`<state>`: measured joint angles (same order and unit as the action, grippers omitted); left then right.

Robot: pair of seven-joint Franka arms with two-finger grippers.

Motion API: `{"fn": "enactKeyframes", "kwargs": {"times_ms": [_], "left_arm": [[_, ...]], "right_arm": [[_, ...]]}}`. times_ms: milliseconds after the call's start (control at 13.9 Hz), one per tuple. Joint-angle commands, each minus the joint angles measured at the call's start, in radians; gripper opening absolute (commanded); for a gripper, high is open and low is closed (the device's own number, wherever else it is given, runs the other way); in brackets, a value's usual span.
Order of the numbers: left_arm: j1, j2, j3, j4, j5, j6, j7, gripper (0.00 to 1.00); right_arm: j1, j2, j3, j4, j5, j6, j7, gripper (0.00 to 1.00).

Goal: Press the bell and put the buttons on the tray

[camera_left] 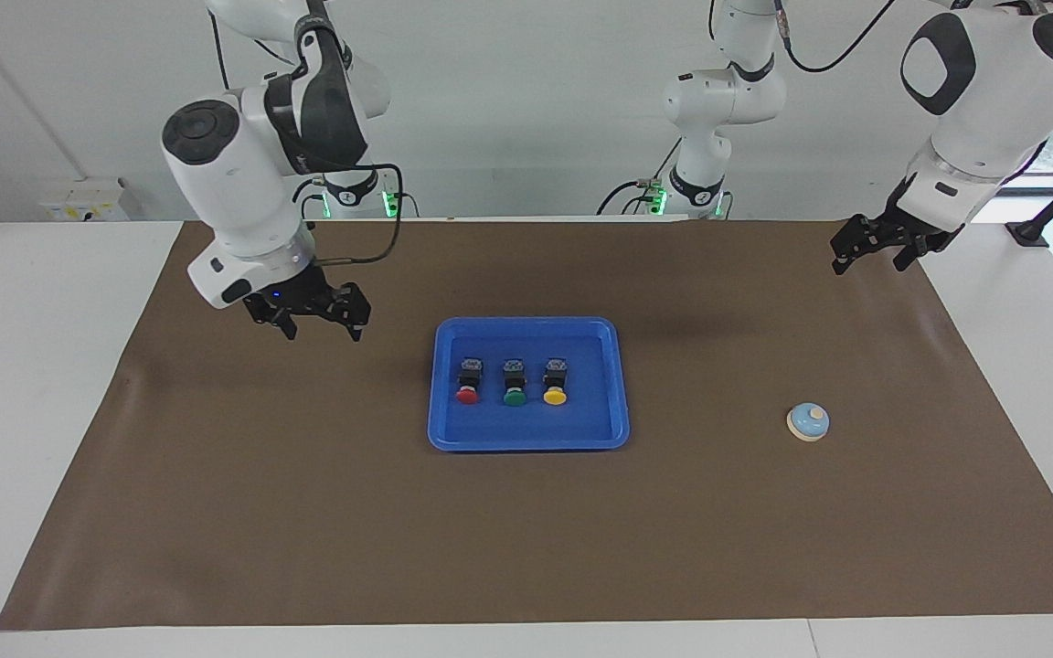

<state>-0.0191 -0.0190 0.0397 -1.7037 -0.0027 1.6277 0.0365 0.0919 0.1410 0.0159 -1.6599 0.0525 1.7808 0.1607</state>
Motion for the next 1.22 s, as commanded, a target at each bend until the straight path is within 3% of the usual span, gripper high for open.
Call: {"fn": "enactKeyframes", "kwargs": {"times_ms": [0,574,1148], "left_arm": [[0.001,-0.022,0.0,-0.019,0.012,0.0,0.005,1.0],[0.001,-0.022,0.0,-0.02,0.012,0.0,0.005,1.0],[0.001,-0.022,0.0,-0.02,0.012,0.0,0.005,1.0]], "right_arm": [[-0.035,-0.058,0.01,-0.015,-0.008,-0.059,-0.079,1.0],[-0.132,-0.21,-0.004,-0.014,-0.056,-0.291,-0.208,1.0],[-0.139,-0.212,0.007,-0.02,-0.105,-0.241,-0.211,1.0]]}}
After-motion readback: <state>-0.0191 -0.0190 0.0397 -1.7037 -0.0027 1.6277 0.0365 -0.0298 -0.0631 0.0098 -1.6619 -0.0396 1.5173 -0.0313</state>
